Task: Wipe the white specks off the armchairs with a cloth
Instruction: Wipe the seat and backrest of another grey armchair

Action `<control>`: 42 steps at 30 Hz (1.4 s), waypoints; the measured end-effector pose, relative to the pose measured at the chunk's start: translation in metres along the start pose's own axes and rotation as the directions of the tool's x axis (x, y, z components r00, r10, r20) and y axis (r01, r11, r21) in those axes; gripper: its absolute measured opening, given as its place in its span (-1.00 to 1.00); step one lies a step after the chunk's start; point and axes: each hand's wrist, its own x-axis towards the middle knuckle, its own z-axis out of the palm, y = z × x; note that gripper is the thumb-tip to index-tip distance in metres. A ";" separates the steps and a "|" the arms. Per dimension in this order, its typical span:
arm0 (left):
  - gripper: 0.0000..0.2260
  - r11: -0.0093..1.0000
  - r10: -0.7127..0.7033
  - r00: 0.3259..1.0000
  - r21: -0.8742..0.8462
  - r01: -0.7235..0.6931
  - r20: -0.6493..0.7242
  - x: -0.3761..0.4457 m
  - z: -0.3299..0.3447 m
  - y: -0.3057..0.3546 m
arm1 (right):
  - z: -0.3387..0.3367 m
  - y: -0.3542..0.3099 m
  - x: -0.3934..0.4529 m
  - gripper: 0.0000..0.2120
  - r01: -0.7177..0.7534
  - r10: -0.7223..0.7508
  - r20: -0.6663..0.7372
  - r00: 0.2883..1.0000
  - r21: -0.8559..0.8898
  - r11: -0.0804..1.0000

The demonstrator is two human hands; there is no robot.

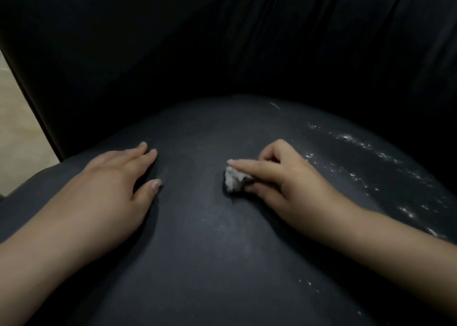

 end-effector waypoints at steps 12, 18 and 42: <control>-0.43 0.999 0.029 0.999 0.027 -0.030 0.026 0.005 -0.002 0.030 | -0.010 0.021 0.014 -0.63 -0.141 0.141 -0.083 0.987 0.002 0.990; -0.38 0.989 0.111 0.992 0.089 -0.116 0.051 0.021 0.008 0.068 | -0.002 0.010 0.005 -0.62 -0.006 0.005 -0.008 1.000 -0.046 0.999; -0.44 0.986 0.162 0.987 0.031 -0.163 0.022 0.033 0.018 0.084 | -0.029 0.128 0.092 -0.69 -0.136 0.137 0.062 0.989 -0.020 0.991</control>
